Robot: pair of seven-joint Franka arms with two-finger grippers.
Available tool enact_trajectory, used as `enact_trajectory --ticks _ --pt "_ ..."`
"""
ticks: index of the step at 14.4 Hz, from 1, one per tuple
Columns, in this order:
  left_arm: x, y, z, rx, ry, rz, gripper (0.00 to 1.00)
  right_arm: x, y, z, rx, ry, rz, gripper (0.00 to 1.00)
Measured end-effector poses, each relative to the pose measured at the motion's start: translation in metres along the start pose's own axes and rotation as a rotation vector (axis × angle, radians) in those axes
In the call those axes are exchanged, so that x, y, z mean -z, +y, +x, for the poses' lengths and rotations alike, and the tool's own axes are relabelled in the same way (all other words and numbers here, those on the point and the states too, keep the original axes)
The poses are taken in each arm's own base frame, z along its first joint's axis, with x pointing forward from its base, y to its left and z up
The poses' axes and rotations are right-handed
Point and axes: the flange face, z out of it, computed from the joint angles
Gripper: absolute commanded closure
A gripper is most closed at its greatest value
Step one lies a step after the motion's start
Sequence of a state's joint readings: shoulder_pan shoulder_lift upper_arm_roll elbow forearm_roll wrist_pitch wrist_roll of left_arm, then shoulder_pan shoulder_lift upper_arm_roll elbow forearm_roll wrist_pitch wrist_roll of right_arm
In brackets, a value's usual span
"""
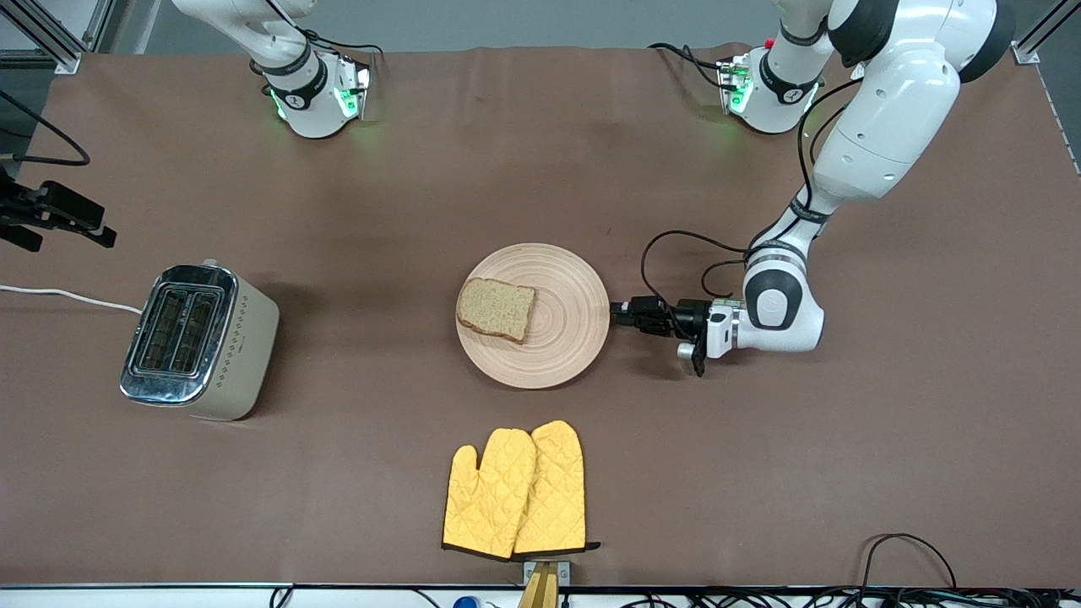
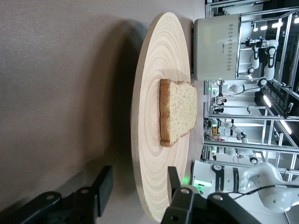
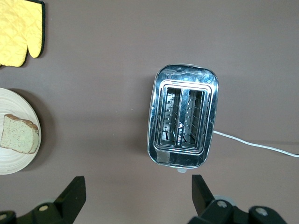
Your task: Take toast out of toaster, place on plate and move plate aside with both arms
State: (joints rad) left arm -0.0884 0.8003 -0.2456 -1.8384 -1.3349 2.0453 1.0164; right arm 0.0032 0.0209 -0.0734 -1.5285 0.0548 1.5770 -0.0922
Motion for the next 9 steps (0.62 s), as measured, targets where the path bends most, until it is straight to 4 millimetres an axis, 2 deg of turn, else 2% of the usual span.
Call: enact_trajectory --ticks 3,9 --pt "-0.014 0.005 0.000 -0.002 0.003 0.010 0.52 -0.001 -0.007 -0.011 0.017 0.005 -0.022 0.00" --pt "-0.015 0.001 -0.002 0.004 0.004 0.015 0.68 0.018 0.001 -0.023 0.004 -0.005 -0.031 0.00"
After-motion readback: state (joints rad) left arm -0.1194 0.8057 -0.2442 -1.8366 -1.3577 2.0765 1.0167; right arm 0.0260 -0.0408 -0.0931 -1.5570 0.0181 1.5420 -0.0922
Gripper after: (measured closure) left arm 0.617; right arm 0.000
